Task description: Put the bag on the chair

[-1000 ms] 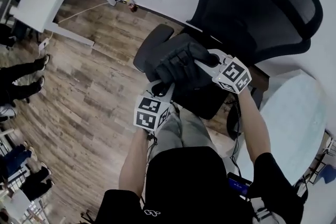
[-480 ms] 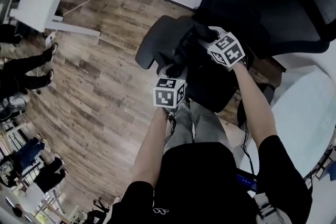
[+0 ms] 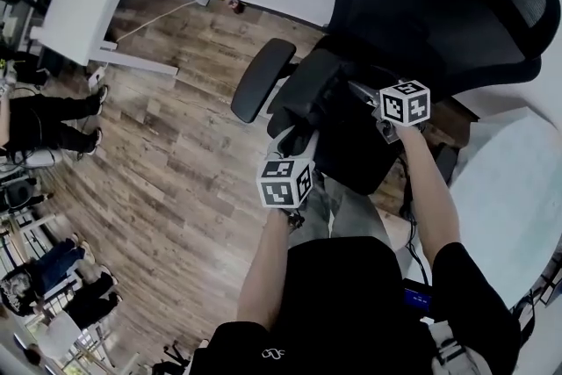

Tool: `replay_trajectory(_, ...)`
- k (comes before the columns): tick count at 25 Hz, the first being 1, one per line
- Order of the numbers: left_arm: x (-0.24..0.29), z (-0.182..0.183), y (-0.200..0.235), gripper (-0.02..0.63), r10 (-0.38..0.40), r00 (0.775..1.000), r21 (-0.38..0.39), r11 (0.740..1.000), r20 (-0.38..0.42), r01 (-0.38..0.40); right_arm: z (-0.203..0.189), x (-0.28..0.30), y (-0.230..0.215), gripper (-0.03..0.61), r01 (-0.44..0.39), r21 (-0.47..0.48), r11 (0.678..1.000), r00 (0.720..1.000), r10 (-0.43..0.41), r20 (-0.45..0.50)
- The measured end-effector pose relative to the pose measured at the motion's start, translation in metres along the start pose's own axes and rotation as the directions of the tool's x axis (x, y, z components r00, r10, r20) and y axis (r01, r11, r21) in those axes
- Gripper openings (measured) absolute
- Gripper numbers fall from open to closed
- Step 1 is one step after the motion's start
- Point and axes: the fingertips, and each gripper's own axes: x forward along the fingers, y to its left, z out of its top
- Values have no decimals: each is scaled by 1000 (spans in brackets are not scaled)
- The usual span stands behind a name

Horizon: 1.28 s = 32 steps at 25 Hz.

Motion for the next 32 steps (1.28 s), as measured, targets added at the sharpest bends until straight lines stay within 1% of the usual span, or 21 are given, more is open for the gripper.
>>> replay_trajectory(1, -7, 4, -2, 157, 5, 1000, -17, 1000, 30, -5, 5, -10, 1, 327, 8, 17, 1000, 999, -8, 33)
replay_trajectory(3, -21, 19, -8, 88, 12, 995, -40, 999, 101, -8, 19, -31, 9, 301, 20, 26, 999, 993, -23, 113)
replay_trajectory(4, -26, 30, -13, 61, 9, 990, -44, 999, 139, -3, 30, -43, 15, 259, 21, 35, 999, 986, -26, 163)
replay_trajectory(6, -36, 60, -27, 38, -10, 975, -27, 999, 221, 16, 53, -70, 35, 41, -14, 83, 996, 961, -9, 275)
replay_trajectory(7, -42, 77, -35, 26, -20, 964, -9, 1000, 267, 23, 65, -83, 48, 5, -53, 105, 993, 944, 15, 331)
replay_trajectory(8, -48, 97, -43, 4, -28, 949, 9, 1000, 314, 27, 79, -96, 63, 6, -93, 112, 989, 922, 43, 384)
replay_trajectory(9, -54, 116, -51, -5, -36, 932, 25, 999, 361, 29, 93, -109, 76, 6, -124, 102, 987, 901, 69, 429)
replay_trajectory(12, -74, 166, -77, -4, -60, 876, 53, 998, 479, 40, 131, -147, 110, 6, -177, 0, 984, 845, 152, 512)
replay_trajectory(14, -89, 189, -90, -3, -59, 842, 60, 998, 537, 31, 157, -172, 128, 5, -168, -73, 983, 811, 180, 556)
replay_trajectory(15, -97, 198, -94, -2, -51, 826, 58, 998, 562, 23, 171, -183, 135, 5, -141, -98, 985, 800, 172, 575)
replay_trajectory(16, -106, 205, -97, -2, -43, 810, 57, 998, 585, 12, 182, -192, 142, 5, -99, -117, 988, 794, 149, 589)
replay_trajectory(18, -124, 213, -101, -2, -24, 785, 64, 998, 619, -20, 198, -206, 153, 6, 8, -148, 989, 795, 84, 601)
replay_trajectory(20, -140, 216, -105, 0, 2, 769, 66, 996, 639, -58, 202, -216, 163, 6, 96, -177, 979, 800, 30, 599)
replay_trajectory(21, -146, 217, -105, 0, 12, 764, 64, 995, 645, -70, 202, -219, 166, 6, 114, -184, 976, 804, 18, 595)
replay_trajectory(25, -154, 218, -109, 0, 31, 756, 64, 993, 654, -97, 203, -226, 171, 6, 104, -185, 977, 811, 24, 584)
replay_trajectory(28, -154, 219, -113, 0, 35, 757, 76, 991, 652, -112, 206, -228, 174, 6, 123, -219, 968, 813, 28, 582)
replay_trajectory(32, -155, 218, -114, 0, 38, 758, 90, 988, 651, -127, 203, -232, 169, 8, 126, -216, 968, 813, 24, 581)
